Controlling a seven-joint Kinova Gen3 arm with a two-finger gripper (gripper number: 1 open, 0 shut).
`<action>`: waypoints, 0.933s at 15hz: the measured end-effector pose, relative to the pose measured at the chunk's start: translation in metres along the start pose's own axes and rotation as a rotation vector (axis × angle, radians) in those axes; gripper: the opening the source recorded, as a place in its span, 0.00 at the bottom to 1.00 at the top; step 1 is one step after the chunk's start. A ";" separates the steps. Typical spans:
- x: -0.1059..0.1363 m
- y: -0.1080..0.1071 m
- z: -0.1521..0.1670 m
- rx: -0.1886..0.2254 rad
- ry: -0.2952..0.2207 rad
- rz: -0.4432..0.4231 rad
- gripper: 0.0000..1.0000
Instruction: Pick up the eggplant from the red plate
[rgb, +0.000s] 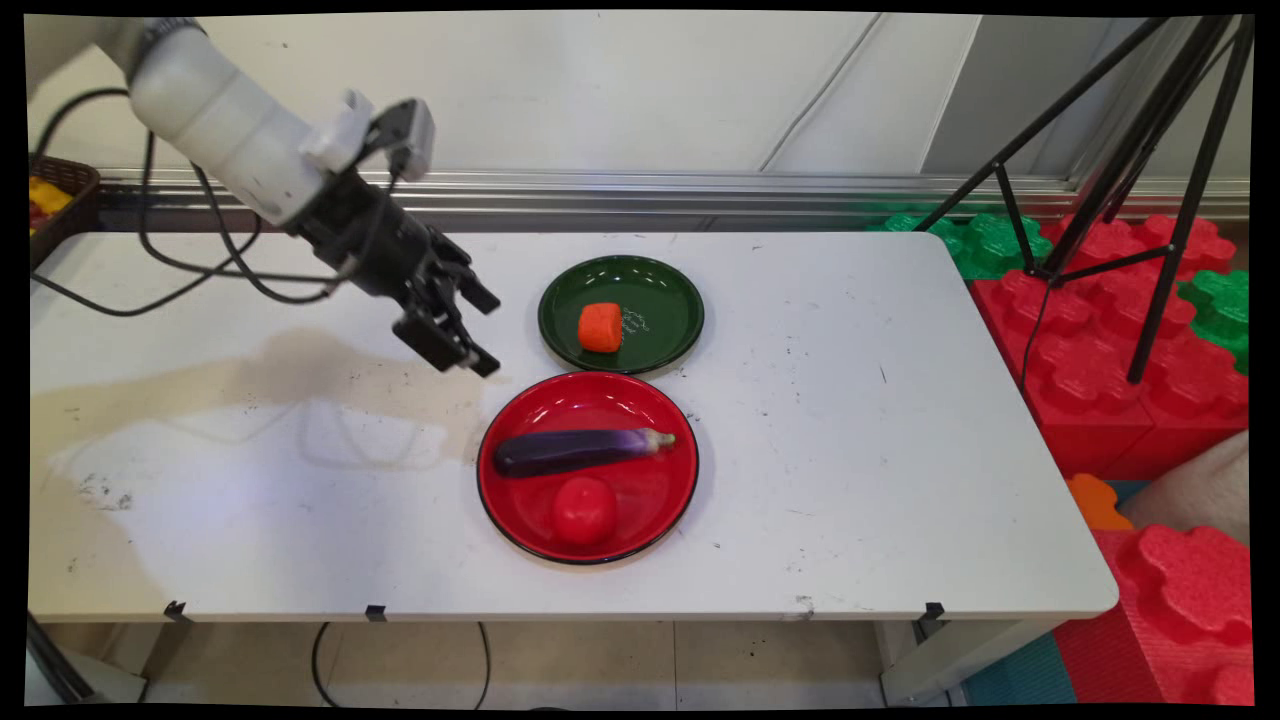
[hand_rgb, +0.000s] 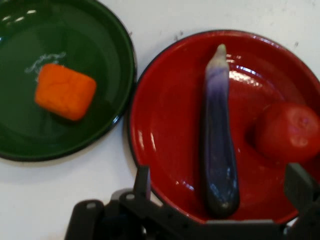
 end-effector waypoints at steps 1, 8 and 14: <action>0.000 0.003 0.008 -0.005 -0.009 0.001 1.00; -0.003 0.014 0.056 -0.031 -0.067 -0.003 1.00; -0.009 0.020 0.100 -0.042 -0.127 -0.016 1.00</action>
